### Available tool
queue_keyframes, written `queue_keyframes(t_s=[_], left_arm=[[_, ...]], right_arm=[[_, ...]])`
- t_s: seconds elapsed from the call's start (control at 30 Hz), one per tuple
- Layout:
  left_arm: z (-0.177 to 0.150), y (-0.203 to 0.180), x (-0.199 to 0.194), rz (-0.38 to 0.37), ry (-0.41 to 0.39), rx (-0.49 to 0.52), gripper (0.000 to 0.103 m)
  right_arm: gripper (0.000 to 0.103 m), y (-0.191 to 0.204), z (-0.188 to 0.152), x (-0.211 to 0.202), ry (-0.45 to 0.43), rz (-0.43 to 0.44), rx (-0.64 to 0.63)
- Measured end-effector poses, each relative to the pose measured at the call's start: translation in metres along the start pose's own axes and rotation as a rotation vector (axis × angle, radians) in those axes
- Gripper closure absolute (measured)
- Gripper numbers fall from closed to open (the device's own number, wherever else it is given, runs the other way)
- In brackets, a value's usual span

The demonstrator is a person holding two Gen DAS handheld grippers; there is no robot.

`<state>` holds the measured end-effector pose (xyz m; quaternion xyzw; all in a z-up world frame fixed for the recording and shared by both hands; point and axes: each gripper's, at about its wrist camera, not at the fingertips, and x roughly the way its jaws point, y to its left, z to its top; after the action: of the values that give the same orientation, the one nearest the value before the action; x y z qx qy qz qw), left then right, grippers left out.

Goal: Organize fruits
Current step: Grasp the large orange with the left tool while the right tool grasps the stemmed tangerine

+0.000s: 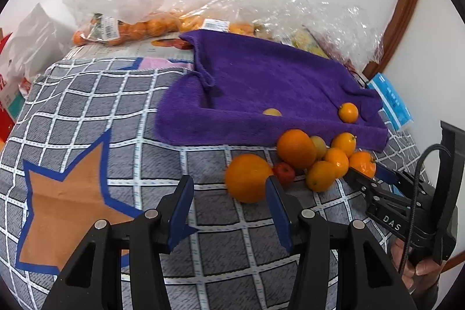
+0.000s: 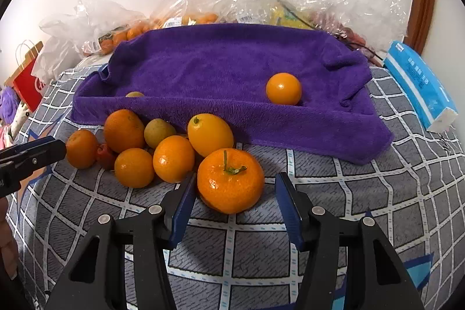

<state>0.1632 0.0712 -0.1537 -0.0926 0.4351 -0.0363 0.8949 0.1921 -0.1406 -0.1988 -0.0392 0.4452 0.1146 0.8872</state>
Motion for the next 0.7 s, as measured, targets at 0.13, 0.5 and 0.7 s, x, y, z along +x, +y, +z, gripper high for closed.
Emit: queue_keyframes(t_s=[0.13, 0.5, 0.7], left_arm=[[0.0, -0.007, 0.009, -0.006, 0.032, 0.016, 0.054], [-0.002, -0.015, 0.027, 0.012, 0.057, 0.019, 0.054], [-0.004, -0.02, 0.028, 0.037, 0.017, 0.046, 0.064]], right_arm=[[0.059, 0.001, 0.0, 0.0, -0.007, 0.022, -0.011], [0.059, -0.007, -0.004, -0.006, -0.031, 0.058, 0.008], [0.059, -0.01, -0.005, -0.009, -0.042, 0.084, 0.018]])
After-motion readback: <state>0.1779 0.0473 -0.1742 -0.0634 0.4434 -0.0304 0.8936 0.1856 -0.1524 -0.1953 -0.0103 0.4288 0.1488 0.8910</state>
